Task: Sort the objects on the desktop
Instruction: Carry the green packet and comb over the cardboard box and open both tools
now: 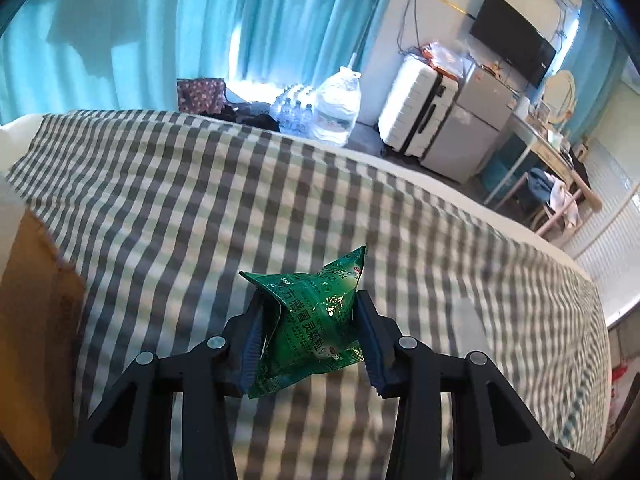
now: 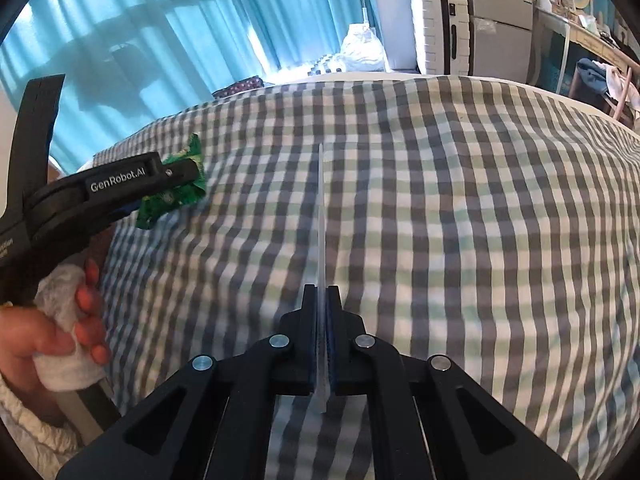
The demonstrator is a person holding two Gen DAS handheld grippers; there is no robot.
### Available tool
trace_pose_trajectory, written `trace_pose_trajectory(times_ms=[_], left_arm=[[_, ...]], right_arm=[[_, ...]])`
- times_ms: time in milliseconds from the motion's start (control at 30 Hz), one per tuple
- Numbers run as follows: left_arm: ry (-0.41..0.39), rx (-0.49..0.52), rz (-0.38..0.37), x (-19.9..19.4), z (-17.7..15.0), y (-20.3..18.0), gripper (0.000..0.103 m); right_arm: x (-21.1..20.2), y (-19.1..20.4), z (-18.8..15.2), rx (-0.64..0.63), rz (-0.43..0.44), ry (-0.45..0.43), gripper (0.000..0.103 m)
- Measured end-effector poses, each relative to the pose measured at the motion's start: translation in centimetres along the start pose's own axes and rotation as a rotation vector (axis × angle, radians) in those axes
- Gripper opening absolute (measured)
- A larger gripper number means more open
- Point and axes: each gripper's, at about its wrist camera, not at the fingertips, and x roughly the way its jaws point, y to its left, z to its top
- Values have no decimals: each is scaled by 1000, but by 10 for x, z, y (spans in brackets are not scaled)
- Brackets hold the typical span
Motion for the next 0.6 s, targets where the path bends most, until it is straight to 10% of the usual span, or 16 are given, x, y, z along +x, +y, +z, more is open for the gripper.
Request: trace_pose_trajectory(times_ms=[600], left_arm=[[-90, 126, -81, -169, -26, -42, 44]], right_arm=[[-173, 55, -56, -32, -20, -164, 4]])
